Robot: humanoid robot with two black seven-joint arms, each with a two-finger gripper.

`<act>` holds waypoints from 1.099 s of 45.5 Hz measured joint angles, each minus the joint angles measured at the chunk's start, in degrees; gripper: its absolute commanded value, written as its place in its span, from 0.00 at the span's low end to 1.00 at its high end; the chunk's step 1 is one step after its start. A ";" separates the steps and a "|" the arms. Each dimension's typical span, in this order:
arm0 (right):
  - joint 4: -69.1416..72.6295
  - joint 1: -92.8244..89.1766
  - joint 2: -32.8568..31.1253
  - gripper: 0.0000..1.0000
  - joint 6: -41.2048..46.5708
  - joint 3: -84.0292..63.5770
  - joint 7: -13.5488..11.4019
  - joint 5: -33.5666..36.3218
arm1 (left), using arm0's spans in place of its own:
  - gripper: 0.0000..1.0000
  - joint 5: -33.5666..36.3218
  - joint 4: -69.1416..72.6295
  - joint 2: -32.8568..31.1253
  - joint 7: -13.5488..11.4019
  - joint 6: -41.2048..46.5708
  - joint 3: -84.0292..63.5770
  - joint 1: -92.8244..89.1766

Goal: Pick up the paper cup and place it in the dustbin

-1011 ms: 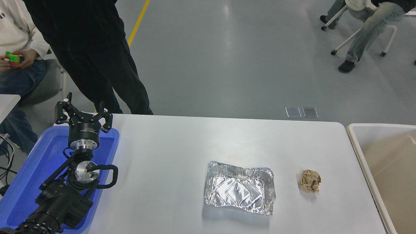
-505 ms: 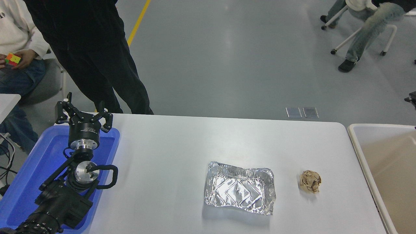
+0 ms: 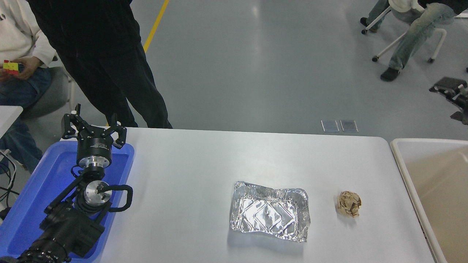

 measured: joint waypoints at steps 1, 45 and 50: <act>0.87 1.63 0.36 1.00 0.02 -1.61 0.01 -0.02 | 0.99 0.00 0.00 0.00 0.00 0.00 0.00 0.00; 26.01 37.53 26.01 1.00 10.64 -28.01 0.36 0.20 | 0.99 0.00 0.02 0.00 0.00 0.00 0.00 0.03; 26.90 40.15 29.13 1.00 14.28 -28.14 0.39 0.39 | 0.99 0.00 0.02 0.00 0.00 0.02 0.00 0.03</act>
